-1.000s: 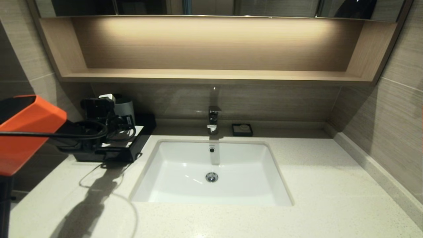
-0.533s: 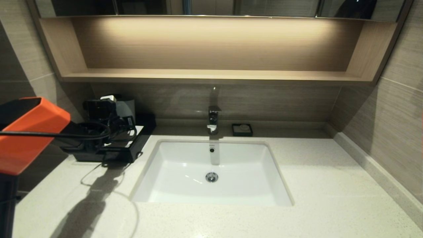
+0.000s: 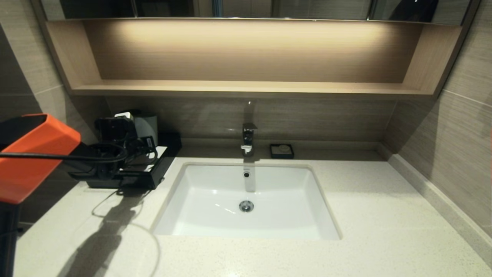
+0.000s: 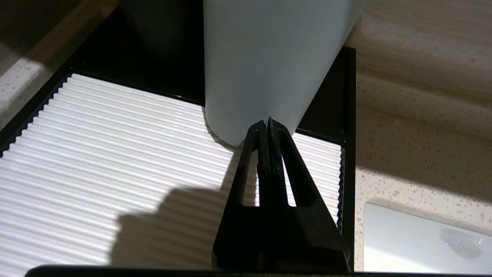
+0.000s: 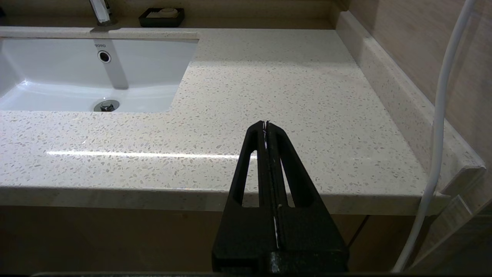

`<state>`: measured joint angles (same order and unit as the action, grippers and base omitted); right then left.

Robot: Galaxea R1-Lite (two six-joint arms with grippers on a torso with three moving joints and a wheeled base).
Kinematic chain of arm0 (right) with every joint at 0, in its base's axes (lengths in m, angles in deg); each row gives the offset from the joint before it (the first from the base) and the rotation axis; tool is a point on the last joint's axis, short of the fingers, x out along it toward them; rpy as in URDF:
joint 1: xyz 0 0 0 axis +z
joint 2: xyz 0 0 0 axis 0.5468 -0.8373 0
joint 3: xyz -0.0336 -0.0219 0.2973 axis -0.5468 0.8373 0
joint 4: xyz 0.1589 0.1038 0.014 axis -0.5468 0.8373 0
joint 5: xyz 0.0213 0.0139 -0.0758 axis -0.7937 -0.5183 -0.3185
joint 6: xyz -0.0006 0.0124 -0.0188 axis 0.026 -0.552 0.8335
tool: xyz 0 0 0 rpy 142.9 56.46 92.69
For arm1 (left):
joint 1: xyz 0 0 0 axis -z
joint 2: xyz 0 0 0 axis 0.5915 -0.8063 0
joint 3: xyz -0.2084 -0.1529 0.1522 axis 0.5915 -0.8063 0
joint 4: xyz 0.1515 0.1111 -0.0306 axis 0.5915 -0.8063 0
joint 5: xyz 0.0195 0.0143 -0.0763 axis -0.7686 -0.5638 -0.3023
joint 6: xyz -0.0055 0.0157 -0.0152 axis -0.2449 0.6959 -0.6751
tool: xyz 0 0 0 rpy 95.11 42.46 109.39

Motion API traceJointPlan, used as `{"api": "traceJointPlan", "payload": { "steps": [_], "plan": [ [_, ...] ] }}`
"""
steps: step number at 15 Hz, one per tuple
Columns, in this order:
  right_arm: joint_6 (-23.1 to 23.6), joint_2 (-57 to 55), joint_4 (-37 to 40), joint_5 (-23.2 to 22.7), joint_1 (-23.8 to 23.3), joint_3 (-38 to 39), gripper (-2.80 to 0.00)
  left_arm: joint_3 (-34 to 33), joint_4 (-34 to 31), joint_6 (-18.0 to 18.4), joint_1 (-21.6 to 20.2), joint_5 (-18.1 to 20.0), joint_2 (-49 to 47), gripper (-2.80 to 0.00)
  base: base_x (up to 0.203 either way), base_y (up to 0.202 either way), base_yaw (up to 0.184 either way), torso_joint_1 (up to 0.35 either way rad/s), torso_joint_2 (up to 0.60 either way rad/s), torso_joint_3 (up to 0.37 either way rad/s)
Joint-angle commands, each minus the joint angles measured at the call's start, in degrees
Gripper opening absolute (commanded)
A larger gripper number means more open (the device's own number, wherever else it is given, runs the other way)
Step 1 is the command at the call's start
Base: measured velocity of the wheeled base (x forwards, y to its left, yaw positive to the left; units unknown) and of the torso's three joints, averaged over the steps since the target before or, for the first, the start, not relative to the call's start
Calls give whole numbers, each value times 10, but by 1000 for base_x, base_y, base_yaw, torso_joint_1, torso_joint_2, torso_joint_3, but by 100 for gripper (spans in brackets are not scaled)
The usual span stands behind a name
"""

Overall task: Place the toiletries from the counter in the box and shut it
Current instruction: Place the cup on the storage box

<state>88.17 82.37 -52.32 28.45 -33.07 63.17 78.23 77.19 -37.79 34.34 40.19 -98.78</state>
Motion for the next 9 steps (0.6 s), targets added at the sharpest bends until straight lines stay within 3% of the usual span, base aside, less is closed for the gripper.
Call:
{"api": "traceJointPlan", "payload": {
  "steps": [1,9],
  "plan": [
    [0,0,0,0,0,1,-280,-13,4,0,-1,-1,4,-280,0,0,0,0,0,0],
    [0,0,0,0,0,1,-280,-32,26,3,-1,-1,-2,-280,0,0,0,0,0,0]
  ]
}}
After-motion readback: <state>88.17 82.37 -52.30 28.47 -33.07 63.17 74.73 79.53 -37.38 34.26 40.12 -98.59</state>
